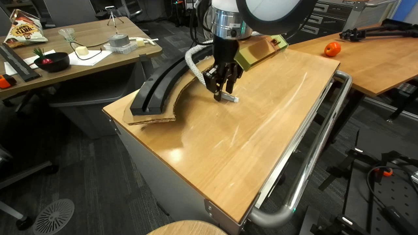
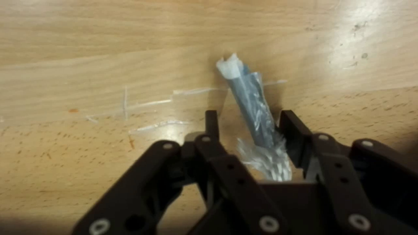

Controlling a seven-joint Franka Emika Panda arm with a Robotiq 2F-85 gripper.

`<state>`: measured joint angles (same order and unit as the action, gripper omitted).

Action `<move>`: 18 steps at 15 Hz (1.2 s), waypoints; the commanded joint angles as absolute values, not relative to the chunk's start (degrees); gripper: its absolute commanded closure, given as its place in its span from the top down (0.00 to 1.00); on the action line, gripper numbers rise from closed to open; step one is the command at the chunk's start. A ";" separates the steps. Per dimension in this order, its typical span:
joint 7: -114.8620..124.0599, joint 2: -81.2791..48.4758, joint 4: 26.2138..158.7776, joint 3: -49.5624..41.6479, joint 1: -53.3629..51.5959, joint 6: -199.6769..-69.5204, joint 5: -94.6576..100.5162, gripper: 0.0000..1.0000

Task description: Remove the rope from the platform

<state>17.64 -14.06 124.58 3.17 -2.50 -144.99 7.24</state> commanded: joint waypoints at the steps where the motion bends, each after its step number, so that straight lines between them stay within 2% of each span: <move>1: 21.40 -13.34 124.03 0.71 -5.21 -144.17 9.79 0.19; 3: 25.53 -11.90 124.95 -0.62 -6.82 -143.59 13.53 0.04; 4: 27.57 -11.01 125.50 -1.11 -7.54 -143.68 15.26 0.00; 13: 37.07 10.75 143.17 0.62 -4.62 -145.26 12.29 0.02; 18: 36.77 25.21 159.72 1.45 -2.71 -148.66 -2.59 0.02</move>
<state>36.23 13.94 148.57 0.32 -3.33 -145.24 5.00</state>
